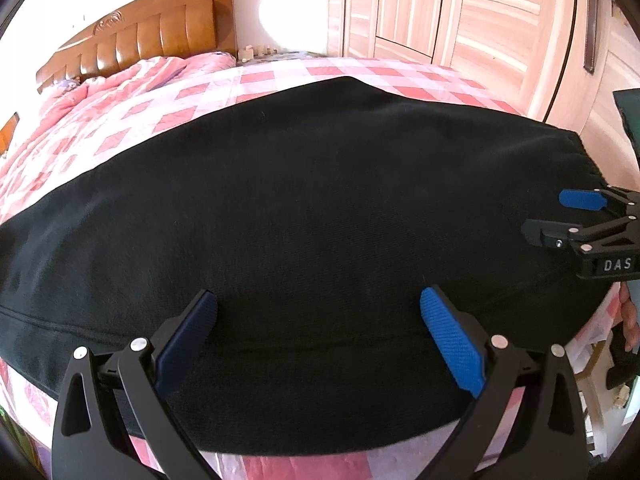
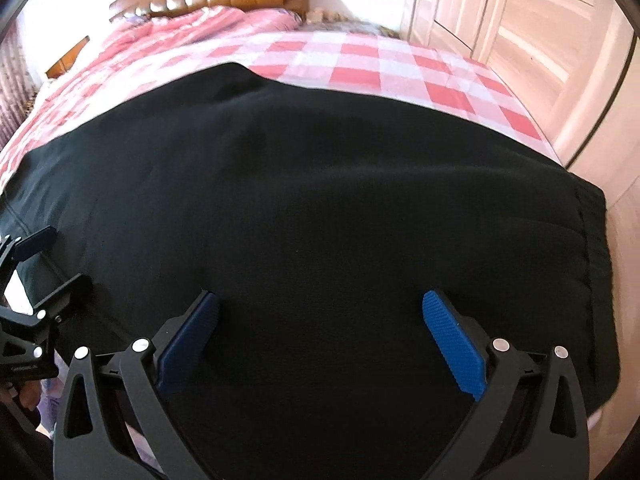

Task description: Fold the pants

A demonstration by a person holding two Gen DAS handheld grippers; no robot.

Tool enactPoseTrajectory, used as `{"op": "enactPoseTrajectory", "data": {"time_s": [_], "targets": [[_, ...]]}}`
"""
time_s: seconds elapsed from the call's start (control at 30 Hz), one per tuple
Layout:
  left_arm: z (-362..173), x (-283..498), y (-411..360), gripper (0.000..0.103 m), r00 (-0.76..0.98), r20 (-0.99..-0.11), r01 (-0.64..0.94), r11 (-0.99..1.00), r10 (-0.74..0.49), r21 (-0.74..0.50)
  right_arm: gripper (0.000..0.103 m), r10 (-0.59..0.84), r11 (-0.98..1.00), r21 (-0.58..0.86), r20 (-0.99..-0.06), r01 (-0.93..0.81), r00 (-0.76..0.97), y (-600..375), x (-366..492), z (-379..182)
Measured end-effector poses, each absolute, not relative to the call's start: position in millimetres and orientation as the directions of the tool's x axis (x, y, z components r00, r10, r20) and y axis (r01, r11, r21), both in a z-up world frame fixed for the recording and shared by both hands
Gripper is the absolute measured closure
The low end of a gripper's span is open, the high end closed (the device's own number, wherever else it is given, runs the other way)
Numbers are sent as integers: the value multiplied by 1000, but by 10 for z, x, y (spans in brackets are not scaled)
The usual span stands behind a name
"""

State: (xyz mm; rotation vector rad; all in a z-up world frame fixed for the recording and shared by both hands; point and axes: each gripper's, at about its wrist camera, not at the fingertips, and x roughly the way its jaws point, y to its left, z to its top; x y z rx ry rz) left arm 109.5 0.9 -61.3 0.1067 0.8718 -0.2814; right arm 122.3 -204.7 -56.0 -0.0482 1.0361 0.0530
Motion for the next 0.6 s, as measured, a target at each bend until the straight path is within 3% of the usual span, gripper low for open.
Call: {"op": "enactPoseTrajectory", "data": {"time_s": [0.13, 0.27, 0.43, 0.6], "targets": [[-441, 924, 278, 2, 644, -731, 254, 965, -224, -72, 5, 6, 994, -51, -854, -94, 521, -1796, 1311, -370], [-292, 720, 895, 2, 729, -669, 123, 989, -143, -77, 5, 95, 980, -24, -817, -199, 568, -1253, 1515, -169], [-361, 579, 2005, 2, 708, -699, -104, 966, -94, -236, 5, 218, 944, 17, -782, -329, 585, -476, 1730, -148], [-353, 348, 2968, 2, 739, -664, -233, 882, -112, -409, 5, 282, 888, 6, -796, -459, 536, 167, 1719, -377]]}}
